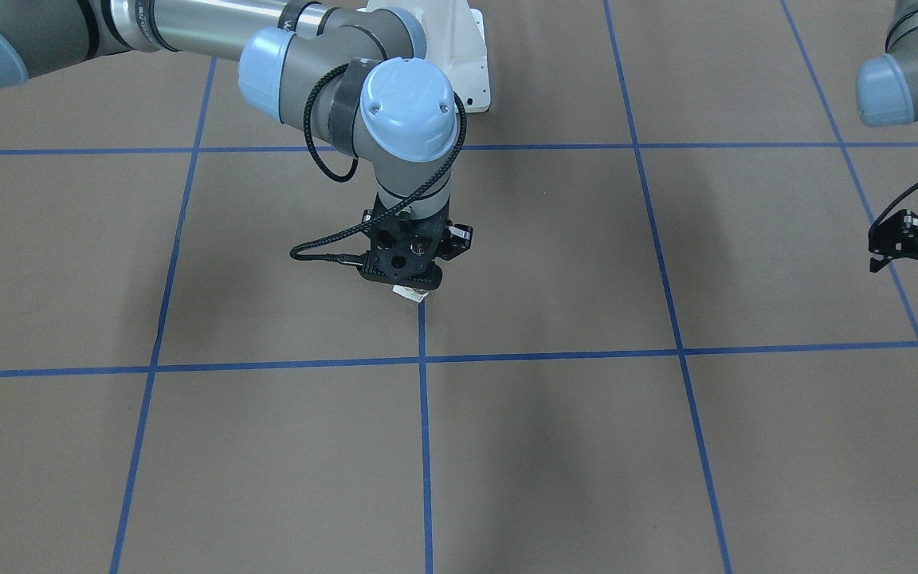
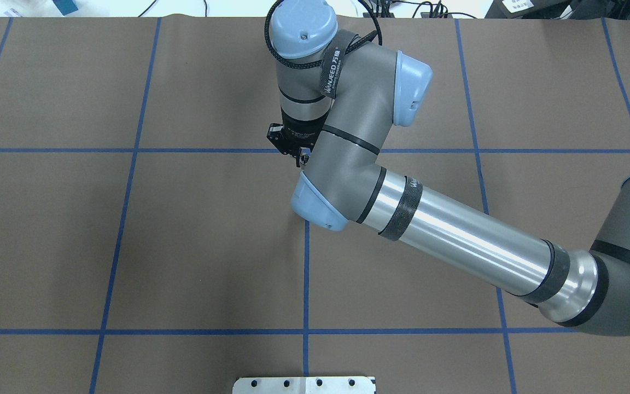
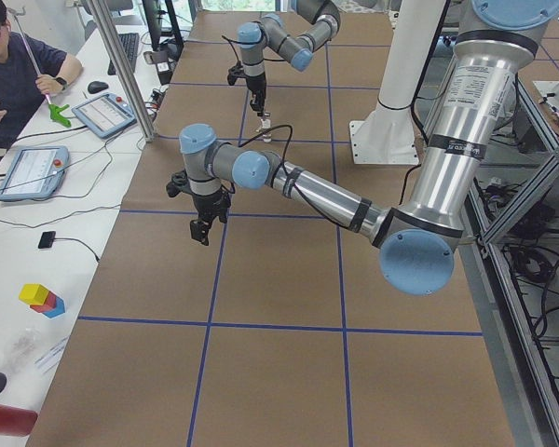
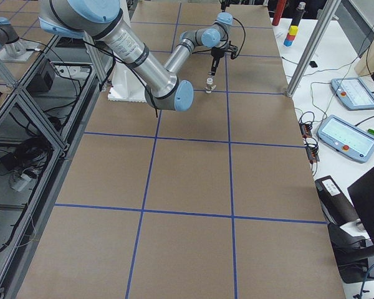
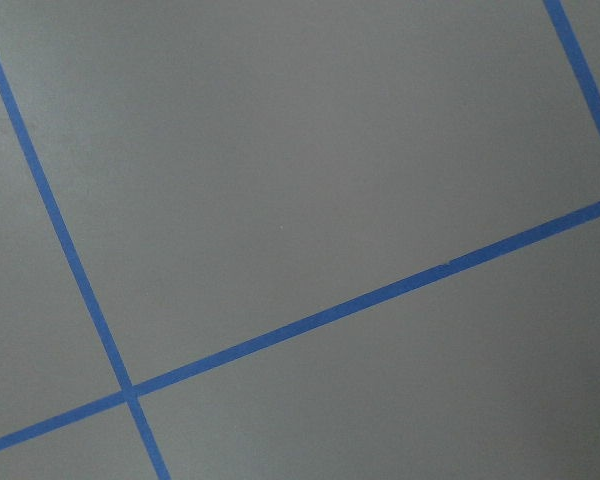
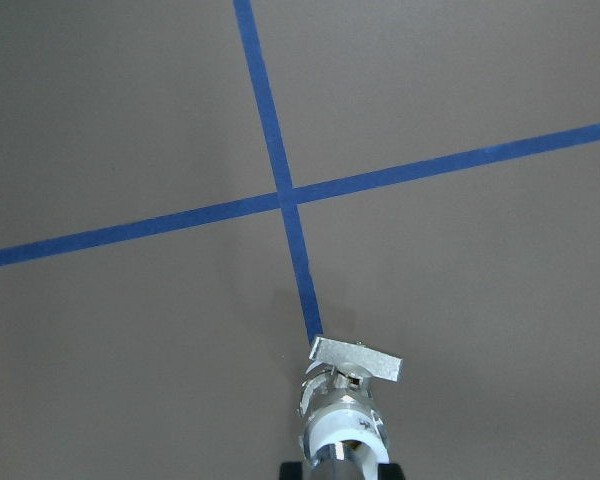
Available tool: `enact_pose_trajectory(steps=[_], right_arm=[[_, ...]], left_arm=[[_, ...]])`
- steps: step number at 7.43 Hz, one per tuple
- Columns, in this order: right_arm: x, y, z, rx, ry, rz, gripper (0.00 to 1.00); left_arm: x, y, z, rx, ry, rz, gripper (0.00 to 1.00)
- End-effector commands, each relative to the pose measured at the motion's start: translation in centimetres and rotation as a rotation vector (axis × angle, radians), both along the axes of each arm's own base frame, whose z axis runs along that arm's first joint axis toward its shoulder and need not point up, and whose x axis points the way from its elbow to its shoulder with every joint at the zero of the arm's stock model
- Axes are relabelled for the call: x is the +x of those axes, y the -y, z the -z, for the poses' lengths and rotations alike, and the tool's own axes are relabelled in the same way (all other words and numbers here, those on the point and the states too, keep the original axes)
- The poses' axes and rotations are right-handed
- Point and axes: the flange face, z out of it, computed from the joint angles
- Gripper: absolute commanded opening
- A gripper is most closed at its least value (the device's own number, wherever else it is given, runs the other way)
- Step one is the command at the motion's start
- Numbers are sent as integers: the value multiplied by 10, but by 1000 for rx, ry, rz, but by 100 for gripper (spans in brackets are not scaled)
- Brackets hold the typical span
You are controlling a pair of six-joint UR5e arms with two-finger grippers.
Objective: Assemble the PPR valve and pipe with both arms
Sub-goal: 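Lower the pipe fitting with the right gripper onto the valve top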
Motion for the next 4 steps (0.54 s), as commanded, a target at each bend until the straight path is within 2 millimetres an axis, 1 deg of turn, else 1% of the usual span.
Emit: enact_pose_trajectory(steps=[1, 4], right_arm=[[-2, 1, -5, -6, -8, 0, 0], [-5, -2, -8, -8, -11, 7, 0]], left_arm=[[1, 1, -1, -3, 1, -1, 100], [1, 1, -1, -3, 1, -1, 100]])
